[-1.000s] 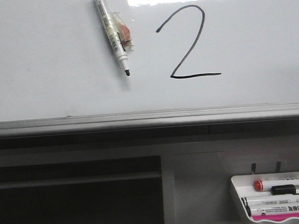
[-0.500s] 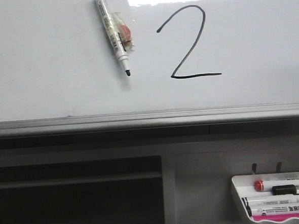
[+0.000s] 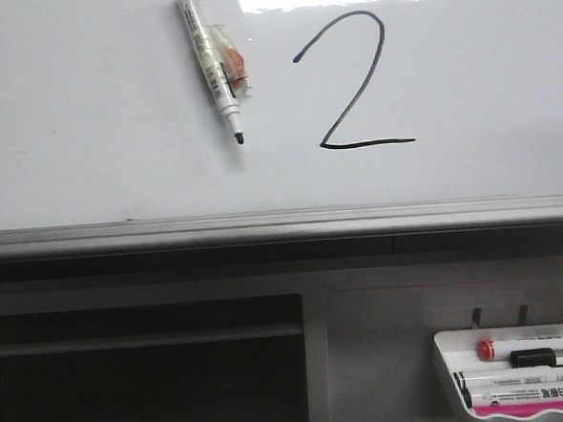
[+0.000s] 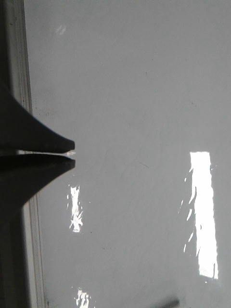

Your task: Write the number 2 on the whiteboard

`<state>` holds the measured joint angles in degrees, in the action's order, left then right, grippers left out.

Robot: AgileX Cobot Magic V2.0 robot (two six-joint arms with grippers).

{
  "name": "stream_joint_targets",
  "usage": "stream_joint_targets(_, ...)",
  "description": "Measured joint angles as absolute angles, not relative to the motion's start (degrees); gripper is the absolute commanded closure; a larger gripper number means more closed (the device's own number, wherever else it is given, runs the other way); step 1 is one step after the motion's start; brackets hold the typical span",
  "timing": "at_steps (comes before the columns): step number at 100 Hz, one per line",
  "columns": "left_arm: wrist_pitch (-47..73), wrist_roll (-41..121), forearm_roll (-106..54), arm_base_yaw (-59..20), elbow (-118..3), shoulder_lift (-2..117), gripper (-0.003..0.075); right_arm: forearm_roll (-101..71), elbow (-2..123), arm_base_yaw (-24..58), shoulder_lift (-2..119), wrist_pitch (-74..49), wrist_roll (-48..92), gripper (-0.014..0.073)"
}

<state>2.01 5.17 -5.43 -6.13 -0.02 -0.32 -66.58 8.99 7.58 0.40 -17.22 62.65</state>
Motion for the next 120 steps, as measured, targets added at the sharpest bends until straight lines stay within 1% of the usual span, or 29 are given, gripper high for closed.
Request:
stream_joint_targets(74, 2.0, 5.1, -6.0, -6.1, 0.0, -0.3, 0.0740, -66.6, 9.0, 7.6, 0.4, -17.2, 62.5, 0.0662)
stream_joint_targets(89, 2.0, 5.1, -6.0, -6.1, 0.0, -0.3, 0.0740, -66.8, 8.6, 7.6, 0.4, -12.2, 62.5, 0.0662)
stream_joint_targets(94, 2.0, 5.1, -6.0, -6.1, 0.0, -0.3, 0.0740, -63.5, 8.2, 7.5, 0.4, -10.4, 61.4, 0.0662)
stream_joint_targets(101, 2.0, 5.1, -6.0, -6.1, 0.0, -0.3, 0.0740, -53.1, 7.8, 7.2, 0.4, -8.6, 54.1, 0.0662)
stream_joint_targets(113, 2.0, 5.1, -6.0, -6.1, 0.0, -0.3, 0.0740, -28.7, 6.9, 6.5, 1.1, -6.8, 32.2, 0.0662)
stream_joint_targets(120, 2.0, 5.1, -6.0, -6.1, 0.0, -0.3, 0.0740, -17.1, 5.9, 5.8, 1.3, -6.4, 22.4, 0.0662)
